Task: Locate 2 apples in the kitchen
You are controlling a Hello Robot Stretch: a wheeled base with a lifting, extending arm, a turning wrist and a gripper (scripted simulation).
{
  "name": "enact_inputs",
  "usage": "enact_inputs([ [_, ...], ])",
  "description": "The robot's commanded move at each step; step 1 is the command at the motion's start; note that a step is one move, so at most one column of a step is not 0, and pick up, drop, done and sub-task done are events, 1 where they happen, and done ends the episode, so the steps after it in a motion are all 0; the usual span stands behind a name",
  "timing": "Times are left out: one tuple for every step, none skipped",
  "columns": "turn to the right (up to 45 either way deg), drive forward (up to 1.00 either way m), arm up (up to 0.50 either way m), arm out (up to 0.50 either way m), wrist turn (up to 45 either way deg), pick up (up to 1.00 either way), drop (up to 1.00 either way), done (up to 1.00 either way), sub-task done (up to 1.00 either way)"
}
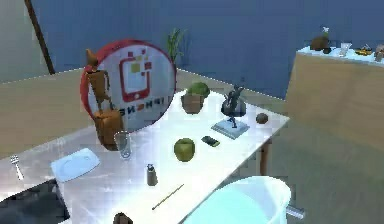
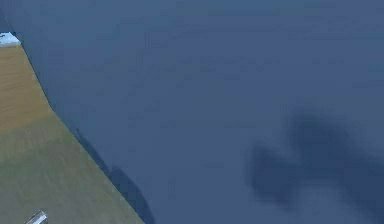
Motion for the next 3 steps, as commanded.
enact_inputs([
  [0.0,0.0,0.0,0.0,0.0,0.0,0.0,0.0,1.0],
  [-45.0,0.0,0.0,0.0,0.0,0.0,0.0,0.0,0.0],
  [-45.0,0.0,0.0,0.0,0.0,0.0,0.0,0.0,0.0],
])
